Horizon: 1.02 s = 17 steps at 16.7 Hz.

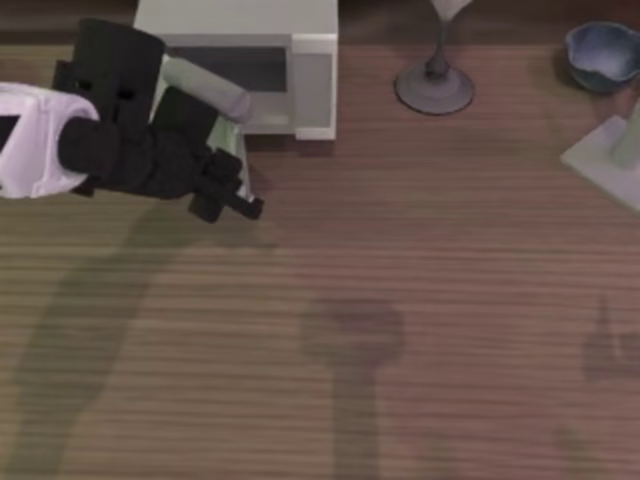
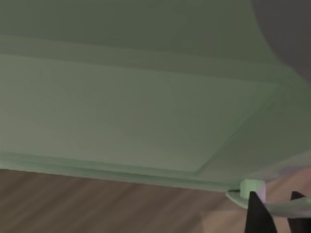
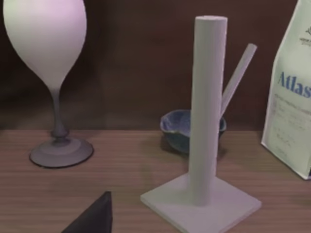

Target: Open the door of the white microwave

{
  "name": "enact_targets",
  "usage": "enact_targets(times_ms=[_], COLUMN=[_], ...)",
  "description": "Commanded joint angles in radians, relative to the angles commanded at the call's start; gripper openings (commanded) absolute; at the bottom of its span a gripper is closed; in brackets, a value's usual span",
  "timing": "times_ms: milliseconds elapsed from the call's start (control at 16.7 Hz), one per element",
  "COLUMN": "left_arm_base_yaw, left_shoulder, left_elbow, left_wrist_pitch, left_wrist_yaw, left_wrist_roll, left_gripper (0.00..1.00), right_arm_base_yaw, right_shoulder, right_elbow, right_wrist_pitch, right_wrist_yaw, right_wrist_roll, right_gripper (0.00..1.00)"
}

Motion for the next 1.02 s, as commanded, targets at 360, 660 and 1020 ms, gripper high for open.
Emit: enact_targets(times_ms=[360, 660, 1020], left_arm_base_yaw=[0.000, -0.002, 0.032], left_shoulder=[0.000, 0.000, -0.014], left_elbow=[0.000, -0.004, -0.011], left_wrist_pitch=[0.000, -0.005, -0.021], left_wrist_yaw=[0.000, 0.014, 0.057], left_wrist_roll=[0.000, 0.005, 0.074], left_gripper=[0.00, 0.00, 0.00], right_arm_base_yaw=[0.000, 0.000, 0.000], right_shoulder=[0.000, 0.000, 0.000], right_elbow=[0.000, 0.000, 0.000], right_wrist_pitch=[0.000, 0.000, 0.000], right_wrist_yaw=[0.000, 0.000, 0.000], right_wrist_roll=[0.000, 0.000, 0.000], right_gripper=[1.00, 1.00, 1.00])
